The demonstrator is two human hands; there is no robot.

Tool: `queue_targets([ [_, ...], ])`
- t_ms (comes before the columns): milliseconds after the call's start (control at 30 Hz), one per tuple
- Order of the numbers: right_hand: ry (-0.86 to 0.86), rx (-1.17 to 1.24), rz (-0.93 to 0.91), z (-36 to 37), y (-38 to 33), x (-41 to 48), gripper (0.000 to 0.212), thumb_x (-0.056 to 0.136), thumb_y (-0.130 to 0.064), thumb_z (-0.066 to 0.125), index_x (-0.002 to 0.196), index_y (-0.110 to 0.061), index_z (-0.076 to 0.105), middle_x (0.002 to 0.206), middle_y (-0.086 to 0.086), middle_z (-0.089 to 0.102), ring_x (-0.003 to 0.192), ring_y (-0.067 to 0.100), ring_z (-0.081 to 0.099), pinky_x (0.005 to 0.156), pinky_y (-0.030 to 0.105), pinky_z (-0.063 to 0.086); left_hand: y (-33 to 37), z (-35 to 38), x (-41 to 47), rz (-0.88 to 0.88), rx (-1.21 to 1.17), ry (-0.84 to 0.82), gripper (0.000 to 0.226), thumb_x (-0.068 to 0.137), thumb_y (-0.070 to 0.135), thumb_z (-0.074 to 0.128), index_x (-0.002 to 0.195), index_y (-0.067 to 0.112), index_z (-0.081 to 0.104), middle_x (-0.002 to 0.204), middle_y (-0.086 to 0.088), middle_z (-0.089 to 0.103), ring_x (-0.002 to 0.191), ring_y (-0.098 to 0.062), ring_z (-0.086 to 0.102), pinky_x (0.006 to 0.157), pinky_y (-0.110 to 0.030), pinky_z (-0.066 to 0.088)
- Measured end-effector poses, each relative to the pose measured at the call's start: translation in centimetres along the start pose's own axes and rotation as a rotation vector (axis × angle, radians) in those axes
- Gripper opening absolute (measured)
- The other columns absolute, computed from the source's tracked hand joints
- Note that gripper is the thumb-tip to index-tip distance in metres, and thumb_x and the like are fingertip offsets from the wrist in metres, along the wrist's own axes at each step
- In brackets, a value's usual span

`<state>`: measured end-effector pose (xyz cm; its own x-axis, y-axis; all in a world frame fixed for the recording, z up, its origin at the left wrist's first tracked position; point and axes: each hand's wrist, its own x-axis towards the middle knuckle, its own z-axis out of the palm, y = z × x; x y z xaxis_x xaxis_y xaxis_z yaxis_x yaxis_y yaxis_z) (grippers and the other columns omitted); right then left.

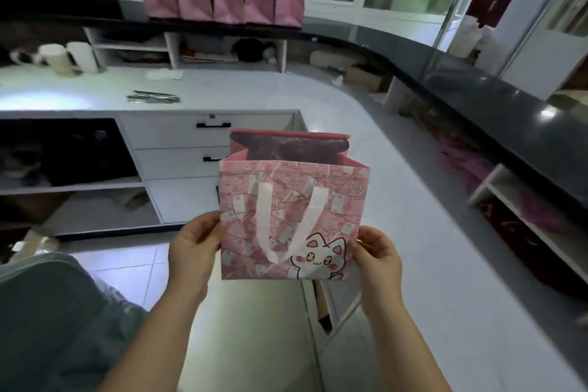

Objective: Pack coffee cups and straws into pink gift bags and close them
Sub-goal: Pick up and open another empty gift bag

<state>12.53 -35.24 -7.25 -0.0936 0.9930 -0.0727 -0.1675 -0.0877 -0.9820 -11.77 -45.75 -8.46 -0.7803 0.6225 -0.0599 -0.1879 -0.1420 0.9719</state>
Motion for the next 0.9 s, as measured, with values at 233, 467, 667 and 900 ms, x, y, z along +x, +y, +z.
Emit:
queue_targets([
  [233, -0.084, -0.055, 0.017, 10.7, 2.2, 5.6, 0.021, 0.085, 0.005, 0.066, 0.099, -0.010, 0.069, 0.091, 0.001, 0.075, 0.084, 0.015, 0.071, 0.065, 0.024, 0.057, -0.2, -4.2, 9.0, -0.032, -0.017, 0.163, 0.018, 0.088, 0.010, 0.068, 0.091, 0.026, 0.072, 0.091, 0.007, 0.075, 0.080, -0.006, 0.070, 0.061, -0.019, 0.055],
  [467, -0.210, -0.100, 0.044, 18.6, 3.4, 14.6, 0.022, 0.085, -0.003, 0.068, 0.104, -0.014, 0.070, 0.099, 0.006, 0.074, 0.093, 0.025, 0.071, 0.079, 0.044, 0.059, 0.0, -4.3, 18.1, -0.052, -0.016, 0.289, 0.016, 0.089, 0.009, 0.067, 0.097, 0.023, 0.072, 0.094, 0.005, 0.075, 0.086, -0.014, 0.070, 0.074, -0.032, 0.058],
  [667, -0.332, -0.099, 0.077, 26.5, 3.0, 25.8, 0.020, 0.085, -0.004, 0.069, 0.102, -0.014, 0.069, 0.096, 0.003, 0.075, 0.090, 0.021, 0.072, 0.075, 0.039, 0.060, 1.6, -2.4, 28.9, -0.003, -0.016, 0.365, 0.015, 0.089, 0.010, 0.067, 0.100, 0.020, 0.072, 0.095, 0.003, 0.075, 0.080, -0.011, 0.071, 0.060, -0.026, 0.058],
  [900, -0.410, -0.088, 0.122, 36.5, 2.2, 37.9, 0.018, 0.087, -0.002, 0.066, 0.103, -0.011, 0.067, 0.092, 0.001, 0.074, 0.084, 0.014, 0.072, 0.067, 0.027, 0.059, 3.5, -0.7, 41.0, 0.051, 0.047, 0.413, 0.023, 0.092, 0.008, 0.063, 0.094, 0.029, 0.072, 0.094, 0.006, 0.076, 0.084, -0.010, 0.072, 0.062, -0.024, 0.057],
])
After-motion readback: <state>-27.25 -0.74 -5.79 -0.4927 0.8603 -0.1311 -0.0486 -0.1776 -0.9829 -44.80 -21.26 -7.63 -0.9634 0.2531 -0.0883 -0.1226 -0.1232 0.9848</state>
